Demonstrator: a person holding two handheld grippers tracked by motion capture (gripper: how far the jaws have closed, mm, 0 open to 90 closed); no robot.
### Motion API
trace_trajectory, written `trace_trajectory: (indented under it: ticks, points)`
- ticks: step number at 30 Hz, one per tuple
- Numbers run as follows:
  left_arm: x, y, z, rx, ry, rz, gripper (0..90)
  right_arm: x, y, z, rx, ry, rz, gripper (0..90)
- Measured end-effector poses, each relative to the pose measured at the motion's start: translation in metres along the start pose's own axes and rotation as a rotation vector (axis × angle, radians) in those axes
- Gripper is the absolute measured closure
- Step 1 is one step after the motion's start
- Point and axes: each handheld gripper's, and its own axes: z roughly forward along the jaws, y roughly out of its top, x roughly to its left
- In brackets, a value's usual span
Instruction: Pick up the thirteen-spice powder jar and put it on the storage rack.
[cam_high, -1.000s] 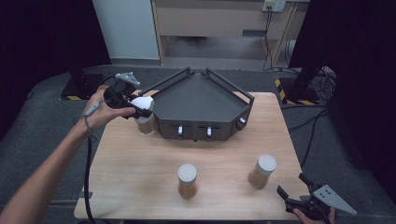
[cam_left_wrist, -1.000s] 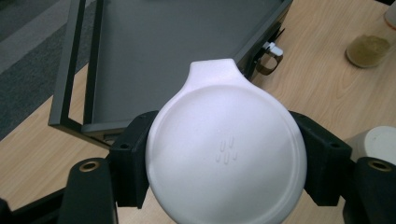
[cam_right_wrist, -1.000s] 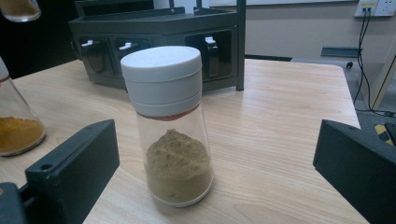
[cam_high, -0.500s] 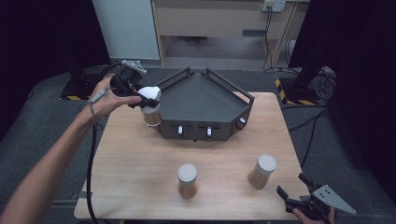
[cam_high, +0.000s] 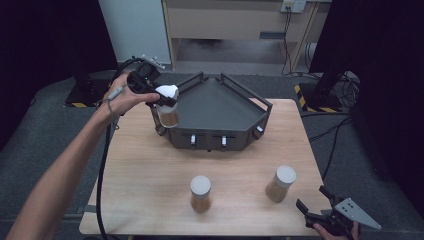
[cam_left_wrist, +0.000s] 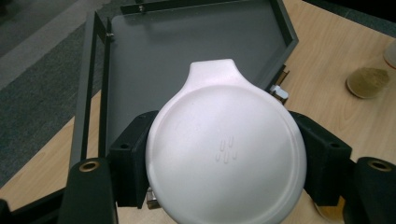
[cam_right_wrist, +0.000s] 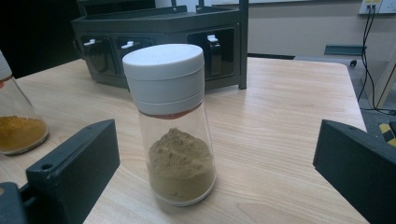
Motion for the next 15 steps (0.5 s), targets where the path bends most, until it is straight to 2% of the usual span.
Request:
trace_trajectory:
  ticks: [6, 15]
  points:
    - [0.008, 0.008, 0.011, -0.007, 0.023, -0.014, 30.0, 0.0, 0.0, 0.0, -0.002, -0.001, 0.002, 1.0]
    - [0.021, 0.015, 0.029, -0.018, 0.032, -0.024, 30.0, -0.001, 0.0, 0.0, -0.005, 0.001, 0.005, 1.0]
